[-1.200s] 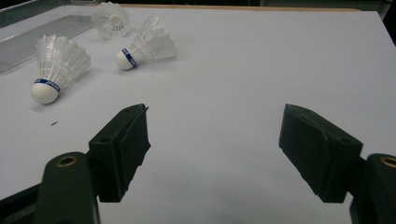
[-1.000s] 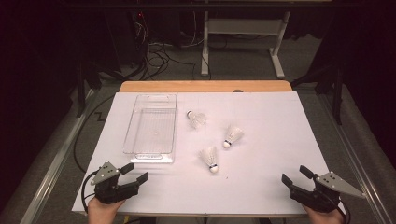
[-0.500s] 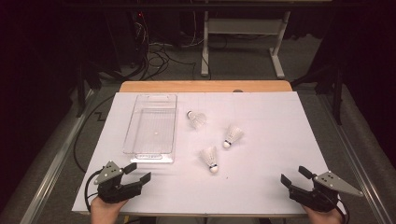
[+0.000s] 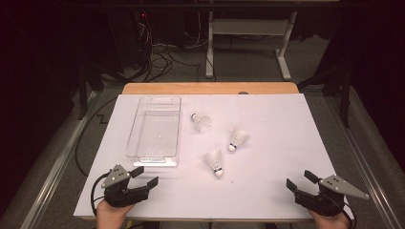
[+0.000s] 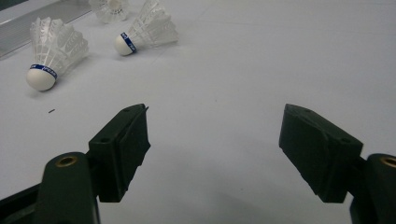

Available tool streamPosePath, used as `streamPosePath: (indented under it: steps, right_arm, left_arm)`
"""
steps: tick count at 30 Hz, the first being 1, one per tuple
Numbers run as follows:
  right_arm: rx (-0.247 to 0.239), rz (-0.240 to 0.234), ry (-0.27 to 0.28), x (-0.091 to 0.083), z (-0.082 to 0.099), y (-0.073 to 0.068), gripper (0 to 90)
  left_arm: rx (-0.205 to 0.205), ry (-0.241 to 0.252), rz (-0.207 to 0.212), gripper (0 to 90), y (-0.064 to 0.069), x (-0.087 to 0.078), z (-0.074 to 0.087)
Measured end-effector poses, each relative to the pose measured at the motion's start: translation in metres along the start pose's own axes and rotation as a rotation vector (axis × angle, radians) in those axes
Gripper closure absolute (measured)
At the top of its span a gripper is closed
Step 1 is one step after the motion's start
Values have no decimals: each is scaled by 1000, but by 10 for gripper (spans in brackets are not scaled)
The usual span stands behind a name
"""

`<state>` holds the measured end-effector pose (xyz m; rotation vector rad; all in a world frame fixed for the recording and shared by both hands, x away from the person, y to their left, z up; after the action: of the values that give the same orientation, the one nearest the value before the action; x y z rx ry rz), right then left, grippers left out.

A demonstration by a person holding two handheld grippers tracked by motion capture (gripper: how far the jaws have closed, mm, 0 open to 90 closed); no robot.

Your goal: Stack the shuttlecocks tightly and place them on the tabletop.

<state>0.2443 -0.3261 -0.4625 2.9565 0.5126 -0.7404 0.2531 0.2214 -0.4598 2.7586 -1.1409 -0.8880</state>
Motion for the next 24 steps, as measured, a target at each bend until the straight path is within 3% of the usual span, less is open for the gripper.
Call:
streamPosePath:
  steps: [24]
  right_arm:
    - [-6, 2, -29, 3, 1, 0, 250]
  left_arm:
    - [34, -26, 34, 304, 13, 15, -5]
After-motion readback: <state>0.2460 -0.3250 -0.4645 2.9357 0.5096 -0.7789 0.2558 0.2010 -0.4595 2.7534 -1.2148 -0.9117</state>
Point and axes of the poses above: each handheld gripper's, and its own axes: x roughly forward along the jaws, z roughly out of its underside, y roughly to its right, the point moved 1 cm from there along x, roughly forward along the jaws, and after that the axes turned 5 degrees about z, right-handed, at the moved point
